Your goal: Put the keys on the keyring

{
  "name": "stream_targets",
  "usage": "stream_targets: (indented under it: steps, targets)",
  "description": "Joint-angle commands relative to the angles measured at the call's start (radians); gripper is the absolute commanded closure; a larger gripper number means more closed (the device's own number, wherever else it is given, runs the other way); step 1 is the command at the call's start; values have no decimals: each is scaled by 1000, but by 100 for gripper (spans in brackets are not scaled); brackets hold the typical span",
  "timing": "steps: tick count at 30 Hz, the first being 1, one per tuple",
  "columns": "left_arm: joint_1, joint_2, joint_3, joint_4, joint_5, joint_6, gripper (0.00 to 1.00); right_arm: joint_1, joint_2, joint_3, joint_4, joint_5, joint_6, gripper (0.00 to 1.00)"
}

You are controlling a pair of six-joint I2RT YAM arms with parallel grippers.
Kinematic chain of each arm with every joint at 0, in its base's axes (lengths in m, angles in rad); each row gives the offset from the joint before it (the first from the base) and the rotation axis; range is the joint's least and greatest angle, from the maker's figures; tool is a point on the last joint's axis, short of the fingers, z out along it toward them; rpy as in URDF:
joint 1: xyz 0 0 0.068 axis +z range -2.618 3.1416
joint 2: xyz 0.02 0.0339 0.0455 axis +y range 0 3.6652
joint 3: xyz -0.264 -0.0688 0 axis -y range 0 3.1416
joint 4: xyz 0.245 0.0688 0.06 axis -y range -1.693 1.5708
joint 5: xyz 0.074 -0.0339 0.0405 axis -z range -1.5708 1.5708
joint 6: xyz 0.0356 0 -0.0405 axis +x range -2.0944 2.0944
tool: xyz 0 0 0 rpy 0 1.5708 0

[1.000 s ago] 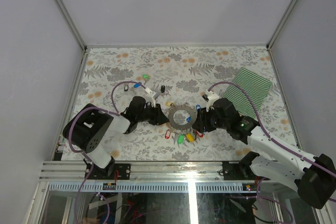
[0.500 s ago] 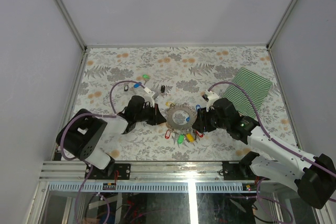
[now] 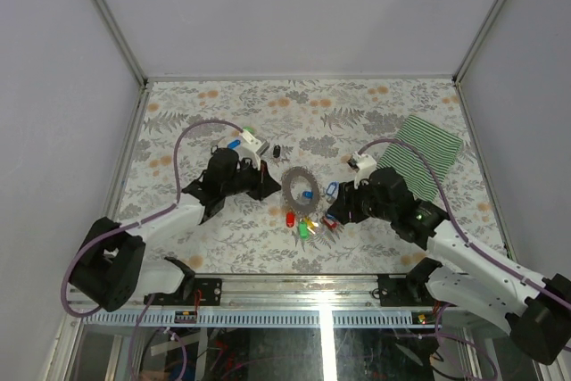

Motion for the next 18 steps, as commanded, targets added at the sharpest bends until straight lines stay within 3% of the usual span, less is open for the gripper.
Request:
stream_targets:
  steps: [1,10,18]
  targets:
    - [-8,-78,88,-103,-4,110,100,0,-90,35,100,27,-83,47]
    - [-17,-146,235,-269,88,201,100,0,-207,87,153,-76,-219,45]
    - [-39,-226,364,-400,201,305,100,0,-239,151,218,-327,-286,46]
